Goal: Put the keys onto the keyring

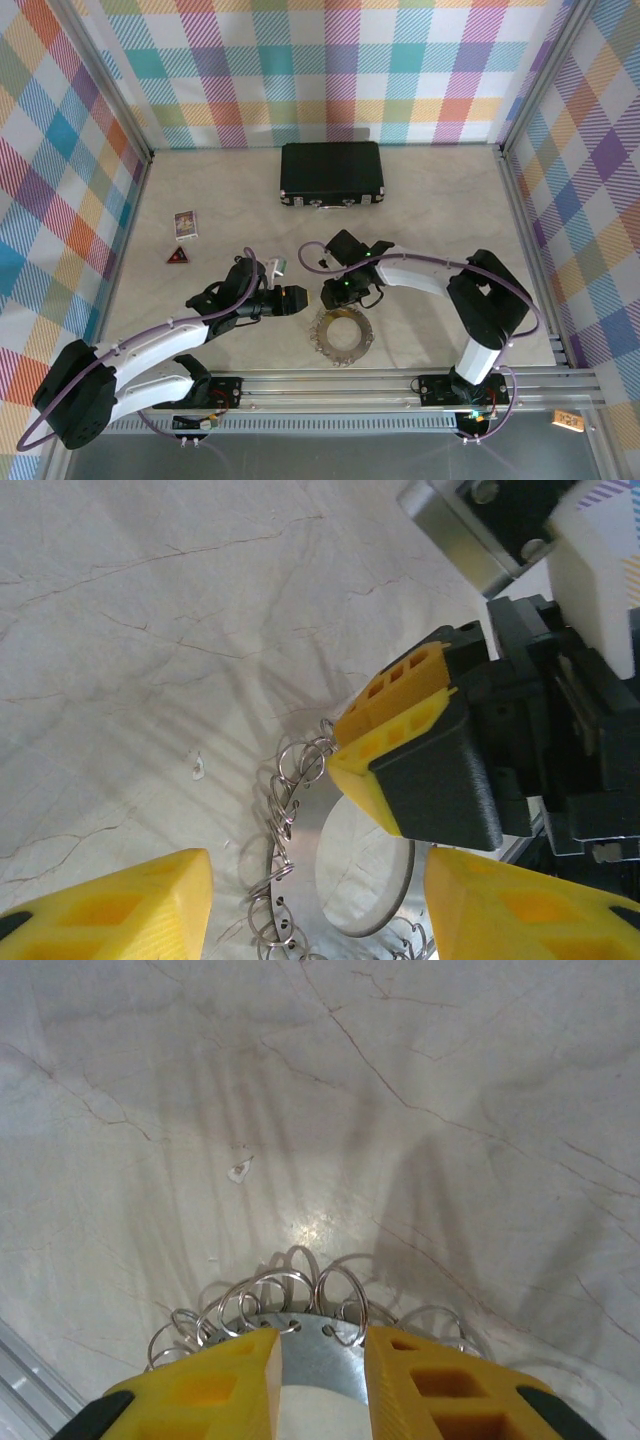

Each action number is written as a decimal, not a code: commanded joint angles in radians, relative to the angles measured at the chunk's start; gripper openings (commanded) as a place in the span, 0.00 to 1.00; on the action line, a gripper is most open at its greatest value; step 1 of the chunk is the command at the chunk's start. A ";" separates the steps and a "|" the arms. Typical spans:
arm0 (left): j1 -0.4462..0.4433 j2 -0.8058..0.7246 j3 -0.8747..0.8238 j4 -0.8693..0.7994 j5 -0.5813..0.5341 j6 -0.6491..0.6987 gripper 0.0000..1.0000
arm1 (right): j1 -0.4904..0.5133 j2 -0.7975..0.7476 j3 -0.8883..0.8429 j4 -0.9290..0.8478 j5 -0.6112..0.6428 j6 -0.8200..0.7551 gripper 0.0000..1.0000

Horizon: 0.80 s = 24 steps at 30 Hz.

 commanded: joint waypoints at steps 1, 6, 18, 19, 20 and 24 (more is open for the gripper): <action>-0.013 -0.027 -0.014 -0.017 -0.012 -0.005 0.58 | 0.008 0.026 0.032 -0.033 -0.018 -0.015 0.27; -0.012 -0.037 -0.010 -0.031 -0.016 0.000 0.58 | 0.008 0.060 0.046 -0.045 -0.013 -0.013 0.26; -0.013 -0.043 0.000 -0.046 -0.025 0.005 0.57 | 0.009 0.102 0.057 -0.042 -0.026 -0.019 0.25; -0.013 -0.044 -0.001 -0.046 -0.025 0.005 0.57 | 0.009 0.107 0.057 -0.043 -0.026 -0.018 0.25; -0.013 -0.045 -0.001 -0.047 -0.025 0.006 0.57 | 0.010 0.109 0.057 -0.044 -0.024 -0.018 0.25; -0.013 -0.048 -0.003 -0.046 -0.030 0.007 0.57 | 0.009 0.114 0.052 -0.037 -0.023 -0.015 0.27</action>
